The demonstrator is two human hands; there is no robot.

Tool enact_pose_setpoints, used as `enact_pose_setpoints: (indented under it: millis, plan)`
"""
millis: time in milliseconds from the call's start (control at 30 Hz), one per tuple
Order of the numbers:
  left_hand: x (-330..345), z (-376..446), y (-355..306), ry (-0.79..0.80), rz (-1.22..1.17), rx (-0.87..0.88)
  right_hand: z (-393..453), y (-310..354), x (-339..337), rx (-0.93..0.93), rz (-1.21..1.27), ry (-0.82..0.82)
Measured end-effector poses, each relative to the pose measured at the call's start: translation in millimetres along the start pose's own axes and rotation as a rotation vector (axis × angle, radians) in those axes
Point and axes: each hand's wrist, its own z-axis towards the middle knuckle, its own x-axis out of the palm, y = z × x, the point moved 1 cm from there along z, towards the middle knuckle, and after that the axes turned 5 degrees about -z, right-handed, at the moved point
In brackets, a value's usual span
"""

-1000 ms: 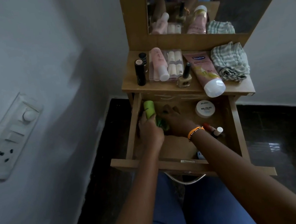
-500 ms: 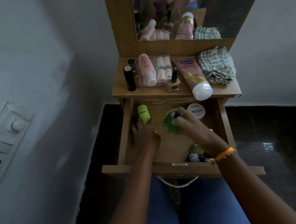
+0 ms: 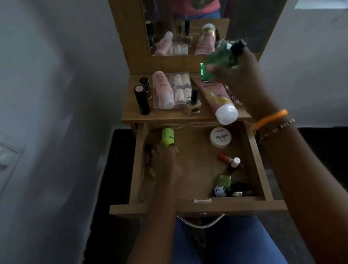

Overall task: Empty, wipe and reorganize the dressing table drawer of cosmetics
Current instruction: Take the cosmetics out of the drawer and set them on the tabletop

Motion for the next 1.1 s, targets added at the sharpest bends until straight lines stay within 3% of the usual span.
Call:
enact_pose_setpoints:
  millis: [167, 533, 900, 1033, 1100]
  plan:
    - [-1.5, 0.7, -1.1, -0.032, 0.037, -0.011, 50.7, -25.8, 14.1, -0.023, -0.372, 0.101]
    - [1.6, 4.3, 0.0, -0.059, 0.088, -0.013, 58.2, -39.1, 26.3, -0.024, -0.48, 0.268]
    - [-3.8, 2.0, -3.9, -0.074, 0.024, -0.009, 53.2, -42.6, 27.4, -0.036, -0.656, 0.26]
    - [-7.4, 0.0, -5.3, -0.086, -0.015, -0.021, 45.9, -38.2, 23.1, -0.055, -0.559, 0.282]
    - [-11.2, -2.6, -7.3, -0.101, -0.084, -0.031, 37.1, -36.5, 21.7, -0.114, -0.539, 0.149]
